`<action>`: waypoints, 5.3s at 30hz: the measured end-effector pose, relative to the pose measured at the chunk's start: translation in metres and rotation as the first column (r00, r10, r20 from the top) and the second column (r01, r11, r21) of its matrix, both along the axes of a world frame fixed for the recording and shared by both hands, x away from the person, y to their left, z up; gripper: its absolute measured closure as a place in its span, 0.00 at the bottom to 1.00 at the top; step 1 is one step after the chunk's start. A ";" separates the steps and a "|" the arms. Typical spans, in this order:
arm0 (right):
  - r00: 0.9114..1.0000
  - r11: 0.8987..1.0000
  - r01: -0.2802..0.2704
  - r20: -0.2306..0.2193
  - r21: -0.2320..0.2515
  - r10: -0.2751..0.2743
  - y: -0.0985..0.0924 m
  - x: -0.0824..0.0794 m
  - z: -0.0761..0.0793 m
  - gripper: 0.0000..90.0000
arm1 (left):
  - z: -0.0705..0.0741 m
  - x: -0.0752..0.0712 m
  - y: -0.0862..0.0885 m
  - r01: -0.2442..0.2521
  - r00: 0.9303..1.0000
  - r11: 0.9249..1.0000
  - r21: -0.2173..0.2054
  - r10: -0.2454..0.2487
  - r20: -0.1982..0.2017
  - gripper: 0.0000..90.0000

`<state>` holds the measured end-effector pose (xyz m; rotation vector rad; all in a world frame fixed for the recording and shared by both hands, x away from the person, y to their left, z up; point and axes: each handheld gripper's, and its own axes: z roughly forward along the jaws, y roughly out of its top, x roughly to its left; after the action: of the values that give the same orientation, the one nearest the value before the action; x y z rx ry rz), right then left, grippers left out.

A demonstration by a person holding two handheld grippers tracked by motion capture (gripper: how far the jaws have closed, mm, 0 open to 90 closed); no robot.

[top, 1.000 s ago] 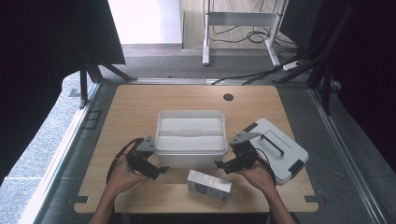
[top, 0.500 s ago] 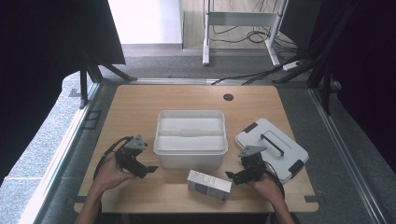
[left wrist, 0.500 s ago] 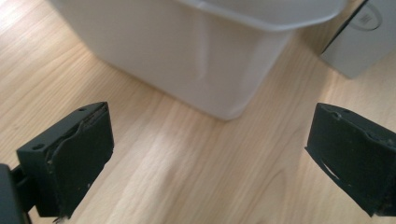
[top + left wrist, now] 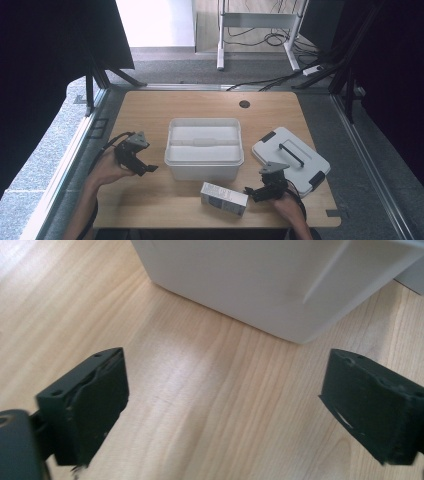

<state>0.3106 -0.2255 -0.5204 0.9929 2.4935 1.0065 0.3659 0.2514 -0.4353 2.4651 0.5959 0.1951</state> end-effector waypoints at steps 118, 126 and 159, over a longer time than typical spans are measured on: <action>1.000 1.000 0.000 0.001 0.000 0.000 0.000 0.000 0.000 0.00 | 0.094 0.079 -0.058 -0.218 0.974 0.958 0.186 0.226 -0.024 0.99; 1.000 1.000 0.000 0.001 0.000 0.000 0.000 0.000 0.000 0.00 | 0.093 0.079 -0.036 -0.278 0.957 0.945 0.171 0.288 -0.030 0.99; 1.000 1.000 0.001 0.001 0.000 -0.001 0.000 0.000 0.000 0.00 | 0.059 0.063 0.045 -0.466 0.879 0.871 0.154 0.476 -0.034 0.99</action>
<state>0.3105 -0.2257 -0.5203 0.9931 2.4926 1.0064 0.4285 0.2969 -0.3765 2.4239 1.2542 0.3528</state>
